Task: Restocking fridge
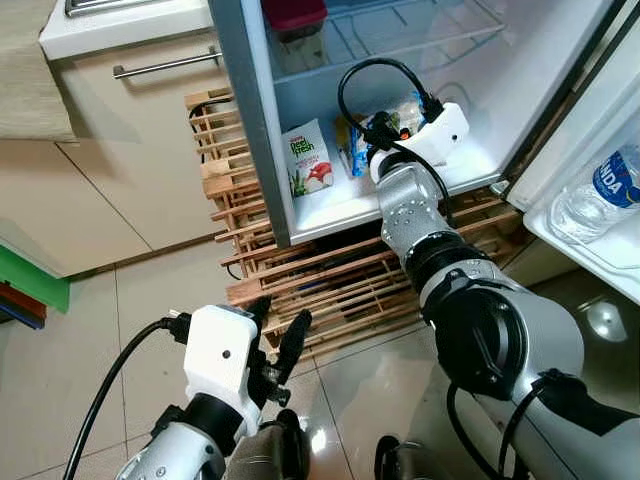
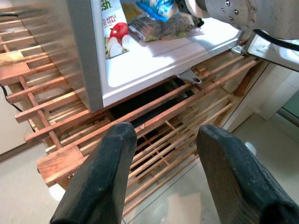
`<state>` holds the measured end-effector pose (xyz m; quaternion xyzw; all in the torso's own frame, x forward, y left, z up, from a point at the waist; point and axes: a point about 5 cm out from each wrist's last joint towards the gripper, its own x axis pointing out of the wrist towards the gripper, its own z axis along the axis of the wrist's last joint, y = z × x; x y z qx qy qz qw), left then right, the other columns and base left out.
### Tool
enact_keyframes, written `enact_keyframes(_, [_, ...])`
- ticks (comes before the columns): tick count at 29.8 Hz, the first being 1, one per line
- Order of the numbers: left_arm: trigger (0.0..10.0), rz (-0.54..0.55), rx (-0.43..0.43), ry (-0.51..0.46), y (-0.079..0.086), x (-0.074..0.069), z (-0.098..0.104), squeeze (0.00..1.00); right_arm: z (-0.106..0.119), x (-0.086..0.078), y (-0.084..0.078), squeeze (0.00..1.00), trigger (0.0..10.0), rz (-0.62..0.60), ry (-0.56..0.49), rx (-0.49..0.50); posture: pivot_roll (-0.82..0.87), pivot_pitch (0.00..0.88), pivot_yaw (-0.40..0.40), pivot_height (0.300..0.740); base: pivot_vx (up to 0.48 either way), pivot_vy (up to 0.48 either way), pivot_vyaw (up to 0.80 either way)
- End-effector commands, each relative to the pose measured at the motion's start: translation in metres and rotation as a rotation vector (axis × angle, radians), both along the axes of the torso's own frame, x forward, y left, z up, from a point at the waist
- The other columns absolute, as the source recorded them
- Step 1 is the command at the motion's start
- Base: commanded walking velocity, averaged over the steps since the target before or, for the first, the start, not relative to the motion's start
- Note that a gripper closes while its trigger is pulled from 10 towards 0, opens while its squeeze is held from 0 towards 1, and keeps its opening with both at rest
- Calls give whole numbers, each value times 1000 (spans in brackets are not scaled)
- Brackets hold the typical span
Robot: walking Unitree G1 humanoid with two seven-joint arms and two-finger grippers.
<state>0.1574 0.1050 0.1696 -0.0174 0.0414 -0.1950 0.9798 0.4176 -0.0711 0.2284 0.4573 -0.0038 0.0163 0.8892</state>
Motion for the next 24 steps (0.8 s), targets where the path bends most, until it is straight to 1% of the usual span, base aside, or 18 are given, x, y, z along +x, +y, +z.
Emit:
enact_keyframes(1, [10000,14,1,-1,1,-4,2,0,-4,-1,4,1000,10000,19,47,86,235,293,44,736,0,0,0])
enact_keyframes(4, [10000,17,1,0,1,-4,2,0,-8,-1,4,1000,10000,21,62,101,235,294,42,736,0,0,0])
enact_keyframes(5, [10000,23,-1,3,1,-4,2,0,-16,-2,3,1000,10000,15,96,138,237,296,39,736,0,0,0])
enact_keyframes(7, [10000,26,-2,5,1,-5,1,0,-20,-3,3,1000,10000,16,116,163,237,296,39,736,0,0,0])
enact_keyframes(13, [10000,34,-3,10,0,-6,1,0,-27,-4,2,1000,10000,15,152,214,239,302,34,736,0,0,0])
enact_keyframes(17, [10000,40,-4,10,0,-6,1,0,-26,-4,2,1000,10000,22,152,198,236,303,29,736,0,0,0])
enact_keyframes(20, [10000,42,-6,11,-1,-6,0,0,-29,-4,2,1000,10000,19,175,189,234,302,26,736,0,0,0])
enact_keyframes(24, [10000,43,-7,13,-1,-5,0,0,-32,-5,2,1000,10000,25,183,141,230,303,23,736,0,0,0])
